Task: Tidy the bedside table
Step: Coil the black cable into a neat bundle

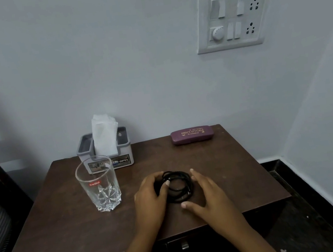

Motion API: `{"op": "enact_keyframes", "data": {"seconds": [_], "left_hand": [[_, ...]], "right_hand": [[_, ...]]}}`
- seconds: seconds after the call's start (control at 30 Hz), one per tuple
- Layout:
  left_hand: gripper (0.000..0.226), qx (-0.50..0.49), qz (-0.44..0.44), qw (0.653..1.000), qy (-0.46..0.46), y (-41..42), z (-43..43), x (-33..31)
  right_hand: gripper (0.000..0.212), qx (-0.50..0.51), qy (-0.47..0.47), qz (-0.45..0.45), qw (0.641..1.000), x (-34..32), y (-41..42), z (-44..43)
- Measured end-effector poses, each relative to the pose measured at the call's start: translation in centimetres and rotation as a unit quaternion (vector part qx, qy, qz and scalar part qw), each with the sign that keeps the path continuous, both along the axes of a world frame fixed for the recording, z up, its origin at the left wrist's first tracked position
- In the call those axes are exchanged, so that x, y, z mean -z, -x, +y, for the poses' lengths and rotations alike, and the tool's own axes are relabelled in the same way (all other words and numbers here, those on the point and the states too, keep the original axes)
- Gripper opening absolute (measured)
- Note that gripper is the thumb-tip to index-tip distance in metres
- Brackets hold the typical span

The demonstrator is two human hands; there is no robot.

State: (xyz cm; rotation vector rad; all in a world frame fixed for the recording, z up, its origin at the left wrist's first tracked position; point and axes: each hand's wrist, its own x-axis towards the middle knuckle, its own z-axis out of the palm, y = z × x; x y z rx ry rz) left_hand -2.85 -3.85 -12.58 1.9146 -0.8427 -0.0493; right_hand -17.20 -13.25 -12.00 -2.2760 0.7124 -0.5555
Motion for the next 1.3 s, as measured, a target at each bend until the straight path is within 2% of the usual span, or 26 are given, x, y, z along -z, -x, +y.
{"op": "enact_keyframes", "data": {"seconds": [0.17, 0.27, 0.4, 0.57, 0.9, 1.03, 1.2, 1.3], "left_hand": [[0.013, -0.016, 0.004, 1.0, -0.017, 0.1, -0.1, 0.2], [0.016, -0.018, 0.006, 0.999, -0.031, 0.2, -0.2, 0.1], [0.025, -0.012, -0.011, 0.997, -0.07, 0.5, -0.2, -0.3], [0.052, 0.021, -0.008, 0.996, -0.086, 0.5, 0.1, -0.6], [0.04, 0.03, 0.029, 0.999, -0.029, 0.6, 0.3, -1.0], [0.036, 0.03, 0.032, 0.999, -0.017, 0.5, 0.2, -0.7], [0.025, 0.016, 0.01, 0.999, -0.031, 0.2, -0.1, -0.3], [0.027, 0.014, 0.002, 0.999, -0.04, 0.1, -0.2, -0.1]], "right_hand": [[0.074, 0.03, -0.003, -0.013, 0.999, 0.0, -0.5, -0.1], [0.071, 0.036, -0.02, -0.023, 0.999, 0.1, -0.7, -0.7], [0.066, 0.021, -0.017, -0.015, 1.0, 0.2, -1.0, -1.3], [0.064, 0.006, -0.015, -0.009, 1.0, 0.2, -0.9, -1.6], [0.062, -0.001, -0.008, -0.023, 1.0, 0.1, -0.8, -1.7], [0.053, -0.017, 0.022, -0.034, 0.999, 0.0, -0.7, -1.5], [0.03, -0.024, 0.038, -0.02, 0.999, 0.0, -0.4, -1.3], [0.024, -0.015, 0.047, -0.027, 0.998, 0.2, -0.5, -1.2]]}}
